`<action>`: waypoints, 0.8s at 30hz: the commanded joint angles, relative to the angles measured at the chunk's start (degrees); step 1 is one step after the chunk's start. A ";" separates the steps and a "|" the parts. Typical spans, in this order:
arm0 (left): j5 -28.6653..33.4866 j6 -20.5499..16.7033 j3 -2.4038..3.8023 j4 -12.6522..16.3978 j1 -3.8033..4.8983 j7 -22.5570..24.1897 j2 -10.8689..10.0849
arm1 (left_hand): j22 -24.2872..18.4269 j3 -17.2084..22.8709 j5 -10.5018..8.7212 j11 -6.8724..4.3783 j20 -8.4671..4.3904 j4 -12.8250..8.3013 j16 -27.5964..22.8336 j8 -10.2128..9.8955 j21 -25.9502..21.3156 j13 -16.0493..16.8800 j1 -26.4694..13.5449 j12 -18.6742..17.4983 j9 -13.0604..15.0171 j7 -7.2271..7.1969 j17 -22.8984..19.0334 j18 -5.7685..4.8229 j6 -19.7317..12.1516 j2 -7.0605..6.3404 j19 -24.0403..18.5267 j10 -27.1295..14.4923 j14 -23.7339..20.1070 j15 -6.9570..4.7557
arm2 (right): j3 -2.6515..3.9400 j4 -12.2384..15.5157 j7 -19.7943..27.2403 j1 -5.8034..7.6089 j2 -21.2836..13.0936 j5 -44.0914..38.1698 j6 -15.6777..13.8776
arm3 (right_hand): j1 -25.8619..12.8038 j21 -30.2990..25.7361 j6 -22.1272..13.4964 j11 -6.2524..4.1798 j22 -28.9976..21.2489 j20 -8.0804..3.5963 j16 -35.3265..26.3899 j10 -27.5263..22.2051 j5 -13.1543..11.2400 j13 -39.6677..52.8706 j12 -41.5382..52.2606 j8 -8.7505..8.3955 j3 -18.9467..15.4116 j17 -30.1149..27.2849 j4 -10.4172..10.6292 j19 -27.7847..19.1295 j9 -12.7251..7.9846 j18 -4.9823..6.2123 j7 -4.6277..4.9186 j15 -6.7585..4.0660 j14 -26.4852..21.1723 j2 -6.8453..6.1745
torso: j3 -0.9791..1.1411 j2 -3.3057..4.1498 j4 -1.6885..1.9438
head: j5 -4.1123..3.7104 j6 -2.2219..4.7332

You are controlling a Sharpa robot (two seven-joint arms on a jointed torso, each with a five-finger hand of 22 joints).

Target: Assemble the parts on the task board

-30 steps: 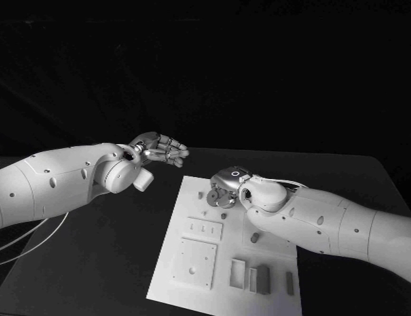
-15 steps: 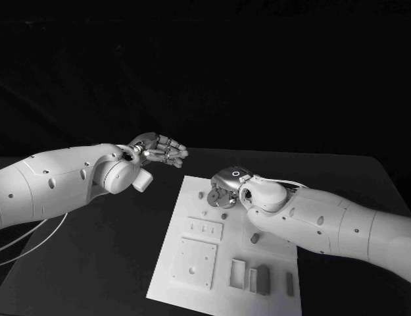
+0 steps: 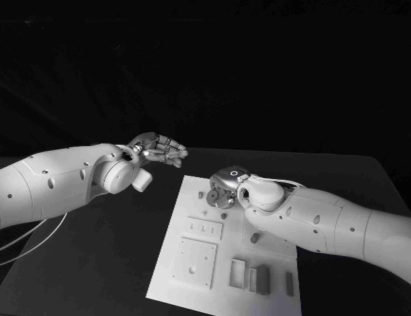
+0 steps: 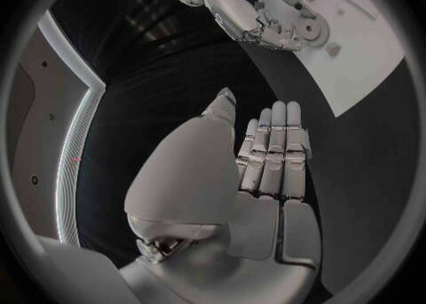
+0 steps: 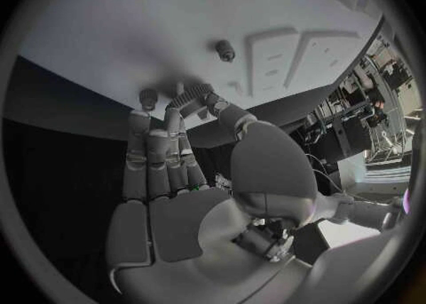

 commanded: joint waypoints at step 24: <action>-0.08 0.57 0.06 0.14 0.07 0.19 0.07 | 0.14 0.31 0.01 -0.02 -0.09 -0.06 -0.37 0.18 -0.23 0.12 -0.64 -0.34 -0.03 2.72 0.13 0.82 -0.32 -0.07 0.33 -0.45 0.59 0.03 | -0.11 -0.38 -0.01 -0.12 0.53 -0.87 2.62 | 3.24 1.02 4.39 -1.46 1.16 -0.29 2.01 -0.55 0.03 3.80 7.61 3.00 -1.20 0.38 -2.77 -0.07 1.29 0.80 -0.94 -1.22 -0.48 6.23 | 0.03 0.00 -0.05 | 0.25 -0.19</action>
